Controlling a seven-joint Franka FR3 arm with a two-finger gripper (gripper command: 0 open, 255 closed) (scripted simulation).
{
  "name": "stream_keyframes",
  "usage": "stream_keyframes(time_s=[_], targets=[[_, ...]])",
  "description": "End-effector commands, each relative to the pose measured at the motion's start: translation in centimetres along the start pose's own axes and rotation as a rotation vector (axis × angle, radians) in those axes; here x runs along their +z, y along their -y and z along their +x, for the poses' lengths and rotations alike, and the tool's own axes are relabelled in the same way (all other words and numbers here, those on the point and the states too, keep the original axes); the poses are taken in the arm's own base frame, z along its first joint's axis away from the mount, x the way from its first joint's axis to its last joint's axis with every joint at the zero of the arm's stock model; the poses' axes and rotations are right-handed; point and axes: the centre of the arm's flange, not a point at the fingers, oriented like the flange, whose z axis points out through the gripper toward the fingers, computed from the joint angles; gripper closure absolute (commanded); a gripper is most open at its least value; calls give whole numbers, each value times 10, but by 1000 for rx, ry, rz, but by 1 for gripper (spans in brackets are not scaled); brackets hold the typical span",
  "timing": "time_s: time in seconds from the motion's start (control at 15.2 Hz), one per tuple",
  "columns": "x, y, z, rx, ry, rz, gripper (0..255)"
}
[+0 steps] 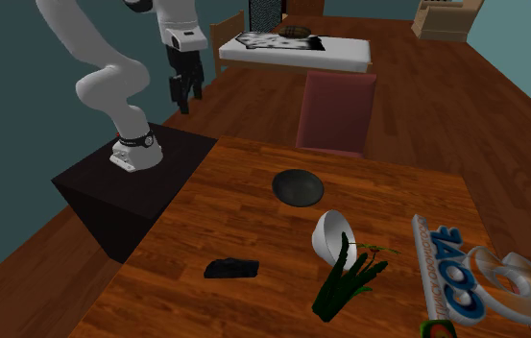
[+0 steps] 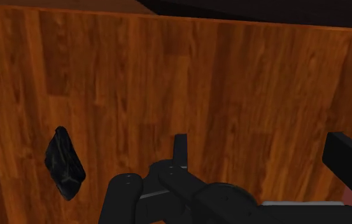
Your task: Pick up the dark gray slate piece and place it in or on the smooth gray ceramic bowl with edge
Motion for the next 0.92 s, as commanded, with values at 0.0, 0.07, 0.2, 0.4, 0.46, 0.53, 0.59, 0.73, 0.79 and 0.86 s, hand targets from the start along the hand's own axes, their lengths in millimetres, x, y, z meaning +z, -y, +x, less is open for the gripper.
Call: stream_keyframes(time_s=[0.0,0.07,0.2,0.4,0.46,0.53,0.59,0.73,0.79,0.86], targets=[[13,-20,10,-16,-2,2,0],[19,-31,16,-23,-2,4,0],[33,-52,26,-37,-2,8,0],[53,-82,43,-59,-3,13,0],[60,-92,49,-66,-3,15,0],[66,-102,54,-73,-3,17,0],[73,-112,60,-80,-3,19,0],[87,-132,72,-94,-4,23,0],[94,-142,78,-101,-4,24,0],[101,-152,84,-108,-4,26,0]])
